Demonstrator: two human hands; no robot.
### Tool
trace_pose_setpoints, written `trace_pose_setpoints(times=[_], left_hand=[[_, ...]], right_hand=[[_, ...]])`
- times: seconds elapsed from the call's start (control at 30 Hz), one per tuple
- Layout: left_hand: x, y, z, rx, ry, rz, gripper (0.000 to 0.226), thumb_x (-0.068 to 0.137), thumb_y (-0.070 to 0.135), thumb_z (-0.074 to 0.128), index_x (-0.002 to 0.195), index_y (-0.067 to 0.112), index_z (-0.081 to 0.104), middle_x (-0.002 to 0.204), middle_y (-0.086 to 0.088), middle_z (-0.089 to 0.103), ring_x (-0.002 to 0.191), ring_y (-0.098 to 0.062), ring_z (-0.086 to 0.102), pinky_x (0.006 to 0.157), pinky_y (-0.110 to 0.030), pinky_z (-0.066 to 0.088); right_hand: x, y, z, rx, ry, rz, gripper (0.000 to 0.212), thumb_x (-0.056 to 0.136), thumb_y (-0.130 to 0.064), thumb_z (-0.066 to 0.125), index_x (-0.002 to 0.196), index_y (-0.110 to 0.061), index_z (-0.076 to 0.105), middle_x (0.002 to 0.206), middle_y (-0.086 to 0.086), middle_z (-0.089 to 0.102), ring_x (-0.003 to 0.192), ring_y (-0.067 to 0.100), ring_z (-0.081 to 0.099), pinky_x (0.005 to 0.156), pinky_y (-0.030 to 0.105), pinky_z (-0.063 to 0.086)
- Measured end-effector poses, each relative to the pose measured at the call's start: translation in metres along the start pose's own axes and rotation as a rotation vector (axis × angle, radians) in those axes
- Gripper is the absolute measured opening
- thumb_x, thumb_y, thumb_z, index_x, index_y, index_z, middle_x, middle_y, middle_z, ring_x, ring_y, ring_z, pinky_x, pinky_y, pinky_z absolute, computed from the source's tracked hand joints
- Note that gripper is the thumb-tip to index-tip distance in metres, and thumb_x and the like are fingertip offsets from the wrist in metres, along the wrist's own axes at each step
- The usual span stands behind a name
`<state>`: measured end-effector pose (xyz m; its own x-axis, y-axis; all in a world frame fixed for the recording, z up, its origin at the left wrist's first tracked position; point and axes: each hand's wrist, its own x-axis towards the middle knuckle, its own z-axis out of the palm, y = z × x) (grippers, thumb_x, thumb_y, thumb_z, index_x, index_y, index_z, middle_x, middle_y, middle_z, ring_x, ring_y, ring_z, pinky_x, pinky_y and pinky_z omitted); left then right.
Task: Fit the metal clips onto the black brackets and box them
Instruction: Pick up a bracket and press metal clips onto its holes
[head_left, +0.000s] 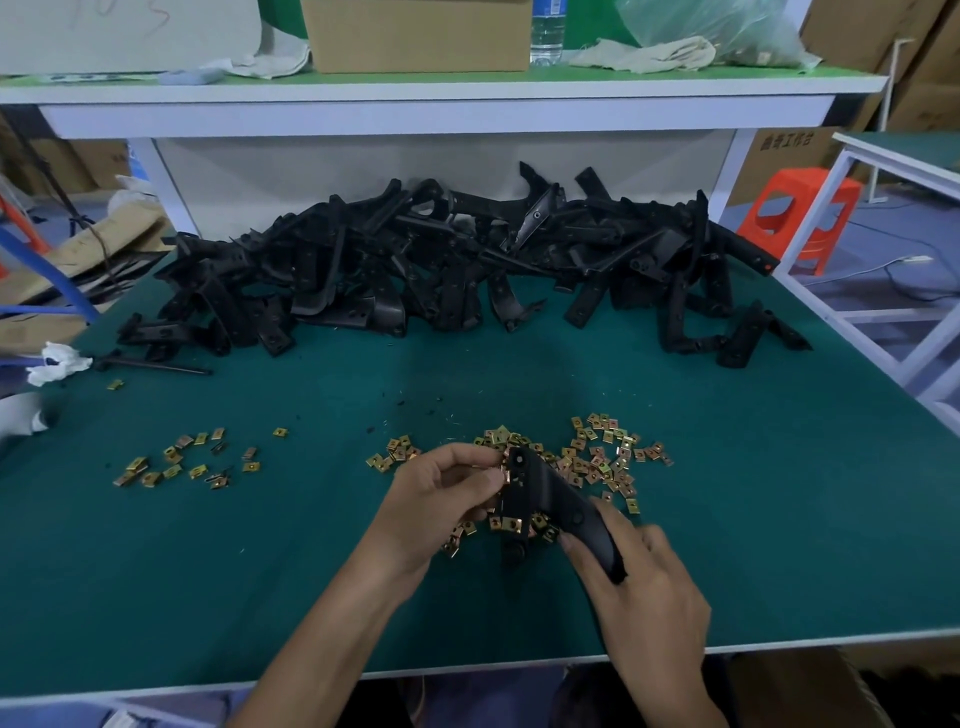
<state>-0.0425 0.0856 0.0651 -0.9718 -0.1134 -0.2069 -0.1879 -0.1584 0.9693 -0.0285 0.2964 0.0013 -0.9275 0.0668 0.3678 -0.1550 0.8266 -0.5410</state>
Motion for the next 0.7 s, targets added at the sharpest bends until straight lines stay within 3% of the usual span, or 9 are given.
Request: trace_pose_setpoints(times=[0.17, 0.5, 0.7], left_hand=[[0.004, 0.008, -0.005, 0.128, -0.042, 0.043, 0.021, 0.088, 0.006, 0.075, 0.106, 0.017, 0.072, 0.077, -0.003, 0.073, 0.071, -0.014, 0.065, 0.065, -0.020, 0.052], [-0.001, 0.007, 0.000, 0.275, -0.062, 0.051, 0.020, 0.091, 0.016, 0.073, 0.107, 0.027, 0.072, 0.085, -0.002, 0.077, 0.075, -0.012, 0.068, 0.066, -0.024, 0.051], [-0.009, 0.007, 0.018, 0.282, -0.069, 0.116, 0.014, 0.097, 0.025, 0.065, 0.109, 0.029, 0.072, 0.092, 0.004, 0.078, 0.087, -0.010, 0.073, 0.067, -0.014, 0.051]], right_hand=[[0.001, 0.000, 0.000, -0.015, -0.005, -0.022, 0.052, 0.078, -0.064, 0.059, 0.121, -0.037, 0.071, 0.079, -0.008, 0.051, 0.065, 0.019, 0.060, 0.049, 0.027, 0.040], [0.001, 0.003, 0.001, -0.002, -0.001, -0.049, 0.052, 0.079, -0.065, 0.058, 0.119, -0.036, 0.072, 0.080, -0.007, 0.055, 0.068, 0.020, 0.062, 0.048, 0.030, 0.044], [0.000, 0.002, -0.002, 0.057, 0.014, 0.040, 0.050, 0.083, -0.066, 0.058, 0.124, -0.040, 0.066, 0.088, -0.012, 0.055, 0.080, 0.017, 0.063, 0.057, 0.033, 0.047]])
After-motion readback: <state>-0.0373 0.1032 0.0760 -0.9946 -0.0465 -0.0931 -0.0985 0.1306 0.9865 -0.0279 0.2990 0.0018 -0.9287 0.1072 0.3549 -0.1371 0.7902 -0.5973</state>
